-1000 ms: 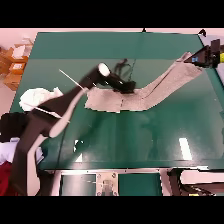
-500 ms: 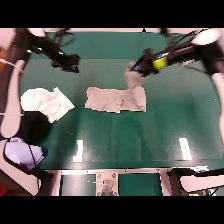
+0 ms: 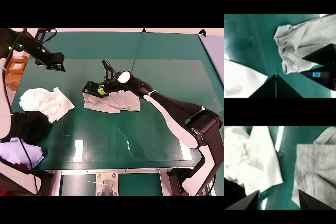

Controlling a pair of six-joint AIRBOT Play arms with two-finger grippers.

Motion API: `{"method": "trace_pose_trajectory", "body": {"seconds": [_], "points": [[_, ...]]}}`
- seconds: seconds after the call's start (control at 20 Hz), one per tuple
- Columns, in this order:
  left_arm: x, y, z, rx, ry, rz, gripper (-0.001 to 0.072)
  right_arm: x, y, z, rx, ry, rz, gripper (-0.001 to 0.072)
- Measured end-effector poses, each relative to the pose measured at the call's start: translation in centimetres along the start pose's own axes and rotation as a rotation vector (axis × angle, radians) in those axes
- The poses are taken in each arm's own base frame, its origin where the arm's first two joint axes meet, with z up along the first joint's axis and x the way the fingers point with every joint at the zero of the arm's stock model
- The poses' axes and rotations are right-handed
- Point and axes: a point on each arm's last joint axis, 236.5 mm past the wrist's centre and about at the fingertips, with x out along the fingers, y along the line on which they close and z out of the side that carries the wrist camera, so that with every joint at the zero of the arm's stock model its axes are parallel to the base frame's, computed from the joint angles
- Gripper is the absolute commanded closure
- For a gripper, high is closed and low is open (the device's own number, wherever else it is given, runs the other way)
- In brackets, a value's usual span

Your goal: Fold the shirts.

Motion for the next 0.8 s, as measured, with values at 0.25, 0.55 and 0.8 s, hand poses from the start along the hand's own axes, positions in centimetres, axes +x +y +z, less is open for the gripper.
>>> {"method": "trace_pose_trajectory", "body": {"seconds": [0.25, 0.55, 0.8], "points": [[-0.1, 0.2, -0.2, 0.008, 0.007, 0.004, 0.0686, -8.9, -4.2, 5.4, 0.016, -0.043, -0.049, 0.0162], [-0.1, 0.3, -0.3, 0.010, 0.012, 0.005, 0.0686, -20.4, -15.6, 5.7, 0.194, -0.048, -0.228, 0.0103], [-0.1, 0.3, -0.2, 0.004, 0.005, 0.005, 0.0686, -19.6, -21.8, 0.6, 0.351, 0.031, -0.273, 0.0103]]}}
